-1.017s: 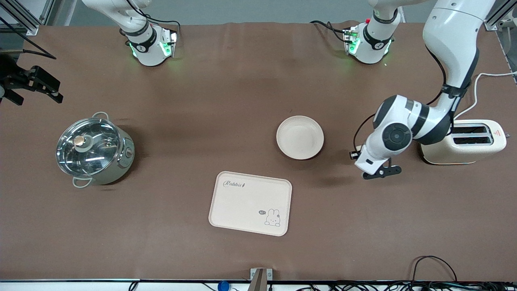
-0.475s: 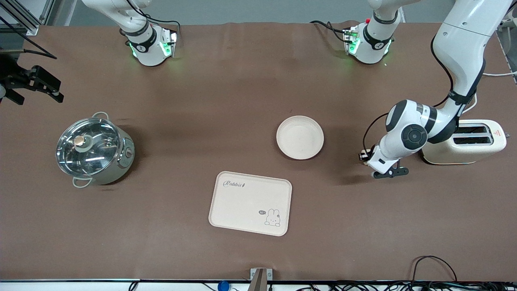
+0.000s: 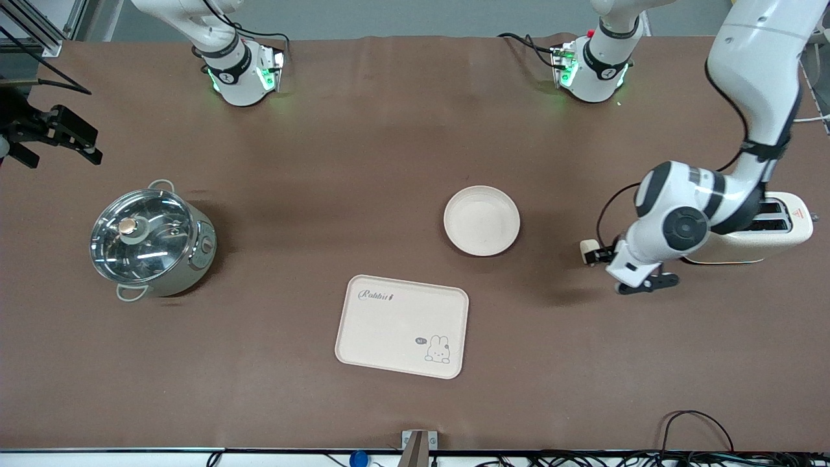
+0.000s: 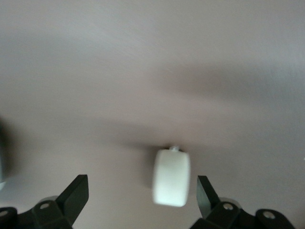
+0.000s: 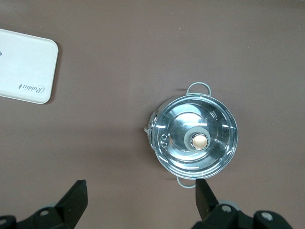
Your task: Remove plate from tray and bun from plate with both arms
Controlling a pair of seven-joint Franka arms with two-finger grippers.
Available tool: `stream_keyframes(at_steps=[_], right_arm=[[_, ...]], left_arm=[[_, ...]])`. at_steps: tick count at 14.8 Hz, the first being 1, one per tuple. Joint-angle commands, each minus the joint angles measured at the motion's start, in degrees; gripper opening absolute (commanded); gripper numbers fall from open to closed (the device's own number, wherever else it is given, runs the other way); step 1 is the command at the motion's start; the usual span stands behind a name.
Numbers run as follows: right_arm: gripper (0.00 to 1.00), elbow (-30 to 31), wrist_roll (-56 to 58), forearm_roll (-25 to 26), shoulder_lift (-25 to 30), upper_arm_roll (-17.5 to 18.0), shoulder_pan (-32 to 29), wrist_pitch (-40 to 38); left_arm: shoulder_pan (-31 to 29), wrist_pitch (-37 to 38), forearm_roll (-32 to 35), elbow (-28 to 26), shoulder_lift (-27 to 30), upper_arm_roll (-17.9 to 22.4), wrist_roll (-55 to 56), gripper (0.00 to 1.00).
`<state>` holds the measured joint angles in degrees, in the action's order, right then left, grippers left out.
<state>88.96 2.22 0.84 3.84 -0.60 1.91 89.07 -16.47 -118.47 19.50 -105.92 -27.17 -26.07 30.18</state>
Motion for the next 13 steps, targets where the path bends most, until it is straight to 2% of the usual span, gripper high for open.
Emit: stream_keyframes(at_steps=[1, 3, 4, 7, 10, 13], right_arm=[[1.00, -0.6, -0.1, 1.1, -0.1, 0.0, 0.4, -0.6], [1.00, -0.5, -0.1, 1.1, -0.1, 0.0, 0.3, -0.4], [1.00, -0.5, -0.2, 1.1, -0.1, 0.0, 0.3, -0.4], [1.00, -0.5, -0.1, 1.1, -0.1, 0.0, 0.3, -0.4], [1.00, -0.5, -0.1, 1.1, -0.1, 0.0, 0.3, -0.3], [1.00, -0.5, -0.2, 1.1, -0.1, 0.0, 0.3, -0.3]], left_arm=[[-0.1, 10.8, 0.6, 9.7, 0.0, -0.6, -0.3, 1.00], [0.5, 16.9, 0.3, 15.0, 0.4, -1.2, -0.1, 1.00], [-0.1, 20.3, -0.9, 17.8, 0.7, -2.7, -0.1, 1.00], [-0.4, 31.1, -4.1, 24.0, 5.8, -4.7, -1.3, 1.00], [-0.3, 35.6, -5.3, 25.0, 12.4, -6.0, -2.8, 1.00], [-0.3, 36.6, -11.9, 24.9, 18.7, -4.2, -9.8, 1.00]])
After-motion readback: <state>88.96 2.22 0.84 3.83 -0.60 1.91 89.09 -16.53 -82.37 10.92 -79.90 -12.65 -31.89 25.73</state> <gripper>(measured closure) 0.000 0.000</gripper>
